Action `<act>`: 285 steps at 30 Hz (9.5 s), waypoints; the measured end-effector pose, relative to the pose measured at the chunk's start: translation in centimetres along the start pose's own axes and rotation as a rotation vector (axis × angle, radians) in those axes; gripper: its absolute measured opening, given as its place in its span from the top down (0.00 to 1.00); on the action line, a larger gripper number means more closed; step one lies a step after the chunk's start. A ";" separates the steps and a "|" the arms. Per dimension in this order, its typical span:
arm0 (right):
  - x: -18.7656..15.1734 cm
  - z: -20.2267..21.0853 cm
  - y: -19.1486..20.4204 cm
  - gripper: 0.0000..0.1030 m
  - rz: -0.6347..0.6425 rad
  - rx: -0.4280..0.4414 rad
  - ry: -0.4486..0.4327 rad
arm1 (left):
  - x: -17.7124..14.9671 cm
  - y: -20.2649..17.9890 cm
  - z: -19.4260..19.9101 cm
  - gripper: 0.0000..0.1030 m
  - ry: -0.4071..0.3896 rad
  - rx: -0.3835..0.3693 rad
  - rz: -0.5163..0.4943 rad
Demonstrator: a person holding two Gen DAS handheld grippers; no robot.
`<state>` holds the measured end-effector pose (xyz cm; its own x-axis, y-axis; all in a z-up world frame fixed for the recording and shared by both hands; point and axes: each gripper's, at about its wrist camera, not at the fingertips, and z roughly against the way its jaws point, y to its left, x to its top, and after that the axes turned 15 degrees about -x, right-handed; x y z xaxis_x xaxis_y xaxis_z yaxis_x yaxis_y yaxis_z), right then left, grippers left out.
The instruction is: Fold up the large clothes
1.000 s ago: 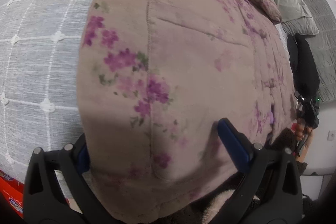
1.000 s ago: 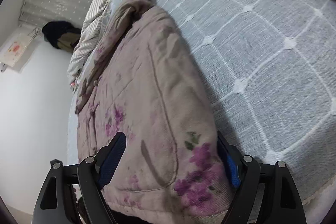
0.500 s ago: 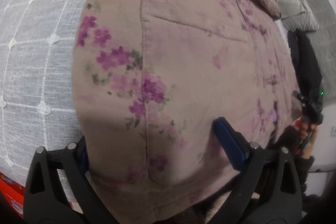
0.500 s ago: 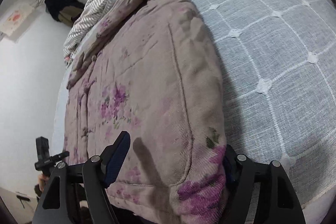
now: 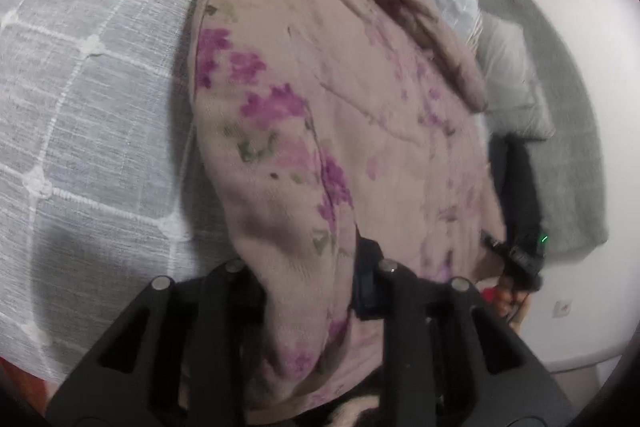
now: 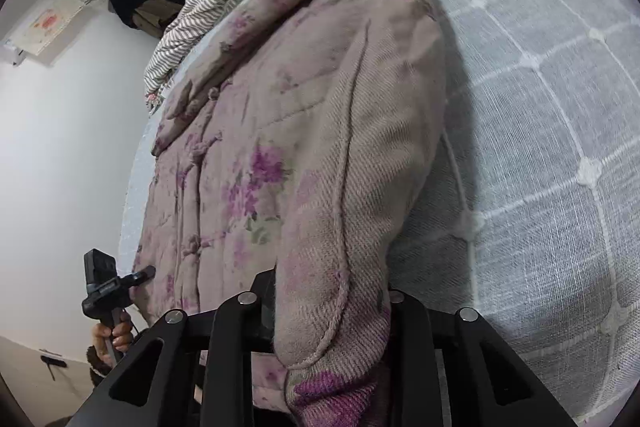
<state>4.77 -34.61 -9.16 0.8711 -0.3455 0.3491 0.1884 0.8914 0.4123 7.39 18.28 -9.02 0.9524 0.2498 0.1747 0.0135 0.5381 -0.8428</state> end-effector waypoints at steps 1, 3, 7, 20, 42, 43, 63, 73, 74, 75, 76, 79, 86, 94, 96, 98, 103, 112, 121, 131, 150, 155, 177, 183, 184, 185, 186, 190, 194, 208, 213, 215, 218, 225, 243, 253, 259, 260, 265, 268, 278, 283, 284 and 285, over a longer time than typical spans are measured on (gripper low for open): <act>0.0 0.6 0.2 0.77 -0.001 0.017 -0.021 | 0.1 -0.5 -0.5 0.74 -0.015 -0.008 0.000; 0.0 2.0 0.4 0.79 -0.013 0.068 -0.066 | 0.0 -1.9 0.3 0.76 -0.057 -0.039 -0.044; 0.9 5.6 1.0 0.80 -0.027 0.171 -0.161 | 0.4 -6.2 2.1 0.77 -0.122 -0.096 -0.151; -0.2 16.1 1.4 0.83 -0.006 0.349 -0.379 | -0.4 -15.9 9.4 0.81 -0.304 -0.222 -0.378; 9.7 15.4 1.6 0.82 -0.112 0.181 -0.454 | 10.4 -13.7 7.4 0.78 -0.379 -0.087 -0.288; 10.7 14.6 1.6 0.82 -0.115 0.163 -0.446 | 11.5 -13.1 6.4 0.78 -0.381 -0.073 -0.273; 17.6 4.7 -2.5 0.23 -0.223 0.215 -0.308 | 16.5 -9.2 -0.3 0.11 -0.270 0.077 -0.244; 17.4 5.8 -2.0 0.23 -0.043 -0.181 -0.366 | 15.3 -7.7 1.7 0.04 -0.217 0.269 -0.391; 17.6 4.7 -1.2 0.23 0.013 -0.237 -0.346 | 15.3 -7.4 1.1 0.04 -0.196 0.285 -0.393; 17.8 3.9 -0.8 0.23 0.049 -0.268 -0.332 | 15.4 -6.9 0.7 0.04 -0.175 0.293 -0.393; 18.0 3.2 -0.3 0.23 0.076 -0.290 -0.324 | 15.5 -6.4 -0.1 0.04 -0.140 0.297 -0.391; 19.0 0.6 1.5 0.24 0.160 -0.356 -0.314 | 16.6 -5.5 -2.2 0.04 -0.079 0.297 -0.404; 19.3 -3.0 3.1 0.34 0.179 -0.428 -0.369 | 17.9 -5.5 -6.0 0.23 -0.096 0.305 -0.406; 17.5 -2.2 4.7 0.60 0.220 -0.504 -0.468 | 15.1 -8.3 -8.4 0.37 -0.142 0.485 -0.546; 17.3 -1.9 4.9 0.68 0.226 -0.506 -0.485 | 15.1 -8.4 -8.3 0.45 -0.159 0.492 -0.540; 17.0 -1.9 5.2 0.71 0.233 -0.510 -0.495 | 15.3 -8.3 -8.0 0.53 -0.176 0.487 -0.519; 16.5 -1.6 5.8 0.77 0.232 -0.532 -0.537 | 15.3 -8.1 -6.9 0.77 -0.227 0.430 -0.466; 16.4 -0.3 7.7 0.81 0.224 -0.577 -0.643 | 15.3 -9.7 -5.4 0.86 -0.335 0.395 -0.478; 21.9 1.1 8.3 0.84 0.114 -0.502 -0.675 | 19.9 -11.7 -4.0 0.86 -0.437 0.362 -0.475; 28.7 -3.4 6.0 0.84 0.013 -0.521 -0.488 | 25.8 -7.2 -8.4 0.85 -0.362 0.433 -0.366; 23.7 1.4 3.4 0.20 -0.078 -0.352 -0.396 | 19.8 -10.5 -3.4 0.03 -0.308 0.429 -0.311; 20.5 3.9 2.2 0.19 -0.181 -0.257 -0.353 | 16.9 -9.1 -0.8 0.00 -0.333 0.249 -0.172; 17.6 -2.5 -7.4 0.17 -0.383 0.106 -0.146 | 16.6 2.7 -1.5 0.01 -0.275 -0.172 0.100; 18.2 -6.6 -7.9 0.17 -0.398 0.182 -0.038 | 16.9 3.2 -1.6 0.01 -0.257 -0.186 0.112; 18.3 -7.1 -7.9 0.17 -0.394 0.183 -0.032 | 17.0 3.3 -1.6 0.01 -0.258 -0.186 0.117; 18.3 -7.7 -7.9 0.17 -0.391 0.200 -0.029 | 17.0 3.3 -1.4 0.01 -0.264 -0.182 0.121; 18.2 -7.8 -7.9 0.17 -0.393 0.215 -0.034 | 16.9 3.1 -1.1 0.01 -0.279 -0.164 0.123; 18.1 -7.7 -8.1 0.17 -0.393 0.232 -0.038 | 16.7 2.3 0.2 0.01 -0.338 -0.025 0.072; 18.1 -7.8 -7.9 0.17 -0.394 0.229 -0.044 | 17.2 3.8 -1.8 0.01 -0.247 -0.069 0.117; 17.6 -7.0 -6.5 0.50 -0.399 0.213 -0.169 | 16.4 1.1 -3.7 0.40 -0.280 -0.058 0.002; 17.5 -2.6 -2.4 0.62 -0.296 0.175 -0.314 | 15.6 -2.2 -1.3 0.63 -0.348 -0.079 -0.087; 17.5 -0.6 0.2 0.64 -0.244 0.189 -0.376 | 15.4 -4.1 -0.5 0.65 -0.360 -0.082 -0.143; 17.6 1.7 4.6 0.65 -0.148 0.179 -0.434 | 15.1 -5.7 1.1 0.67 -0.383 -0.100 -0.194; 18.8 3.4 16.4 0.67 0.065 0.259 -0.463 | 14.7 -6.4 10.8 0.68 -0.545 -0.017 -0.248; 19.2 -20.5 29.0 0.58 0.137 0.145 -0.110 | 8.1 15.3 22.5 0.43 -0.710 0.247 0.093; 19.7 -18.8 24.1 0.39 0.111 0.114 -0.072 | 7.9 11.2 23.8 0.09 -0.762 0.414 0.100; 16.8 -14.2 25.6 0.21 0.286 -0.066 -0.176 | 6.4 6.3 22.9 0.01 -0.667 0.568 0.090; 15.7 -13.6 25.7 0.20 0.326 -0.113 -0.197 | 5.8 5.7 22.3 0.01 -0.644 0.584 0.087; 11.0 -11.5 26.1 0.19 0.437 -0.207 -0.228 | 2.6 1.0 18.3 0.01 -0.608 0.714 0.045; 7.9 -11.4 26.8 0.18 0.483 -0.323 -0.211 | 1.2 -0.8 16.0 0.01 -0.604 0.732 0.050; 0.3 -9.9 30.7 0.18 0.684 -0.338 -0.225 | -1.2 -5.4 6.4 0.01 -0.495 0.772 -0.014; -2.6 -10.2 31.4 0.18 0.764 -0.326 -0.219 | -1.6 -6.7 4.2 0.01 -0.501 0.793 -0.034; -3.0 -10.5 31.4 0.18 0.770 -0.332 -0.216 | -1.7 -6.8 3.8 0.01 -0.499 0.798 -0.038; -3.3 -10.6 31.4 0.18 0.770 -0.336 -0.215 | -1.7 -6.9 3.4 0.01 -0.495 0.796 -0.043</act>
<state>12.60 -2.35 -6.26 0.7132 0.3722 0.5941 -0.2649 0.9277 -0.2632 4.67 16.85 -1.79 0.7155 0.4326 0.5485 -0.3410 0.9016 -0.2662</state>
